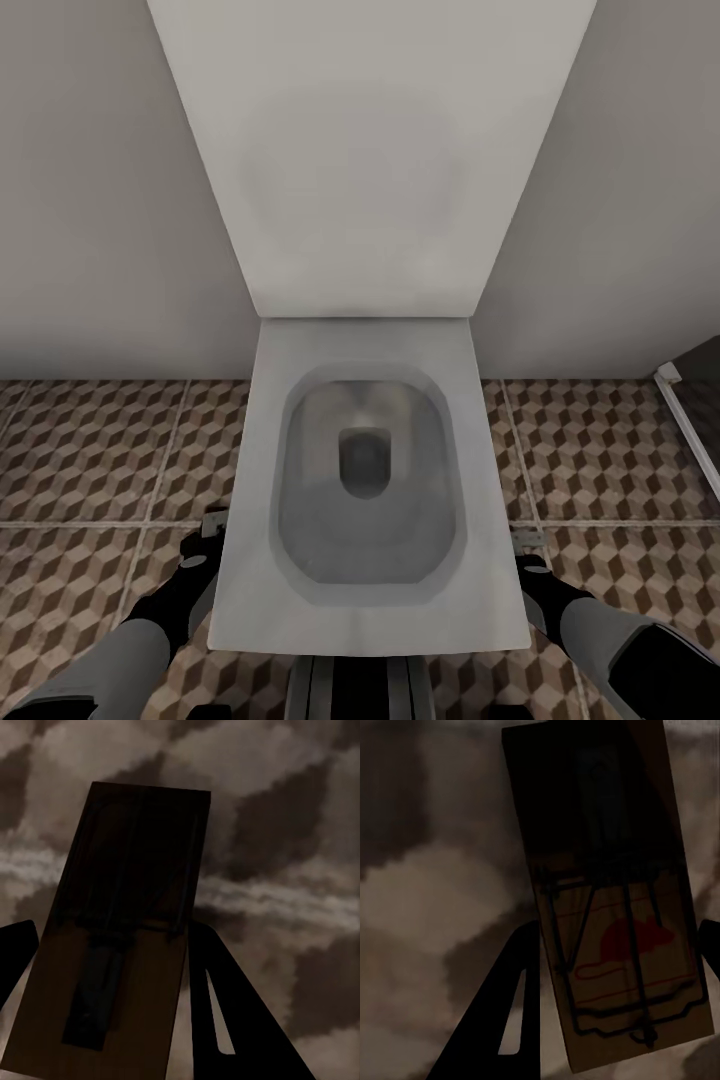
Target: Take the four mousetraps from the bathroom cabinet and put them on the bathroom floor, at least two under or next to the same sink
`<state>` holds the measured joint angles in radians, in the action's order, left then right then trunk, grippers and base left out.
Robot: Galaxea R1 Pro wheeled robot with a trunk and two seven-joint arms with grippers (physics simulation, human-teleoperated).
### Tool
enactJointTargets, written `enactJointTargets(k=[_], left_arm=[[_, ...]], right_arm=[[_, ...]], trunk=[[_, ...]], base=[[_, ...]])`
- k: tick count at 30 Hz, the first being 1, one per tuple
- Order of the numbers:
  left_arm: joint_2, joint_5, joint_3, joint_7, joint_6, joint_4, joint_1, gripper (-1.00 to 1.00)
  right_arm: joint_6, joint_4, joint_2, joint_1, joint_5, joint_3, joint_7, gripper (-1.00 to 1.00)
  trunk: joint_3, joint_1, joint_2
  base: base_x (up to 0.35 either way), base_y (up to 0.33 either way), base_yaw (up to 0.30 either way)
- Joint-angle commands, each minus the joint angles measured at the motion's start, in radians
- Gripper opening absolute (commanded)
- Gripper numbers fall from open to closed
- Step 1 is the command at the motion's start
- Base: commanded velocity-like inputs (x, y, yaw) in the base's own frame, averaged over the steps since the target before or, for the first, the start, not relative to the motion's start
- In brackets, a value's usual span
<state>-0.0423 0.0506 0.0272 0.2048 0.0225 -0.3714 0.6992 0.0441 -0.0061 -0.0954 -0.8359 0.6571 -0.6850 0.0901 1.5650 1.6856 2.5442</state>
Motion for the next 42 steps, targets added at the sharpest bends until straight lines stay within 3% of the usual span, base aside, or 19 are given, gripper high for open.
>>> enactJointTargets(k=[1, 3, 4, 42], left_arm=[[0.0, 0.005, 0.0, 0.002, 0.002, 0.0, 0.0, -1.0], [0.0, 0.005, 0.0, 0.002, 0.002, 0.0, 0.0, -1.0], [0.0, 0.005, 0.0, 0.002, 0.002, 0.0, 0.0, -1.0], [-0.002, 0.006, 0.002, 0.002, 0.002, -0.001, 0.0, -1.0]], right_arm=[[0.003, 0.0, 0.0, 0.0, 0.012, -0.005, 0.002, -1.0], [0.004, 0.0, -0.001, 0.0, 0.012, -0.005, 0.002, -1.0], [0.004, 0.0, -0.001, 0.0, 0.012, -0.005, 0.002, 1.0], [0.005, -0.001, -0.004, 0.0, 0.008, -0.005, 0.0, 1.0]], trunk=[[0.0, 0.0, 0.0], [0.0, 0.0, 0.0], [0.0, 0.0, 0.0], [0.0, 0.0, 0.0]], base=[[0.0, 0.0, 0.0], [0.0, 0.0, 0.0], [0.0, 0.0, 0.0], [0.0, 0.0, 0.0]])
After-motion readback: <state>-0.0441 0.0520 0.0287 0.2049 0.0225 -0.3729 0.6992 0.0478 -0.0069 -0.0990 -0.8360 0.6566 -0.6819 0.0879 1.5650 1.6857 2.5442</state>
